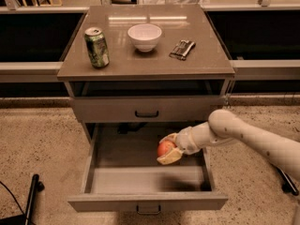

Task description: Place apple into middle drawer

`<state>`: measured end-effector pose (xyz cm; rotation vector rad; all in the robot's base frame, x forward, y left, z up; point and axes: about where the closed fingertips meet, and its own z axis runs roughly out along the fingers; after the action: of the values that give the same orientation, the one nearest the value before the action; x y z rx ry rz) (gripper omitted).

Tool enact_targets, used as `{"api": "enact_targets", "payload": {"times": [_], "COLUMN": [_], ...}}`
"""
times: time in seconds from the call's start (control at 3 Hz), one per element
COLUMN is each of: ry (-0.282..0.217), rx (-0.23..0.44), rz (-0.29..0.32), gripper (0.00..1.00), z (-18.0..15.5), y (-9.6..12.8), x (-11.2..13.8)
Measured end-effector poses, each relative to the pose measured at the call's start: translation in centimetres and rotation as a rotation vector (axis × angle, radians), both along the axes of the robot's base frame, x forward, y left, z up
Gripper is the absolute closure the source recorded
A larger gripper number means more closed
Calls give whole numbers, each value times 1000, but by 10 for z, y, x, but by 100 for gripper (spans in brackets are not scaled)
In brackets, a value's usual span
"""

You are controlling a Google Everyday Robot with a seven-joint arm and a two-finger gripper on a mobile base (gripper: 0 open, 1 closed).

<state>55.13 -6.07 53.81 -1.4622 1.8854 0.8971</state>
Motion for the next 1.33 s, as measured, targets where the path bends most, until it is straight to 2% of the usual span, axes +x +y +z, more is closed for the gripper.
{"api": "enact_targets", "payload": {"times": [0.33,0.67,1.0,1.33], "ry": [-26,-97,-119,-119], "rx": [-14,-22,-28,-28], "rz": [-44,-90,-119,-119], "gripper": [100,86,63,39], "z": [-66,-104,-107,-107], "y": [21,35,34,34], "x": [17,28,37,37]}}
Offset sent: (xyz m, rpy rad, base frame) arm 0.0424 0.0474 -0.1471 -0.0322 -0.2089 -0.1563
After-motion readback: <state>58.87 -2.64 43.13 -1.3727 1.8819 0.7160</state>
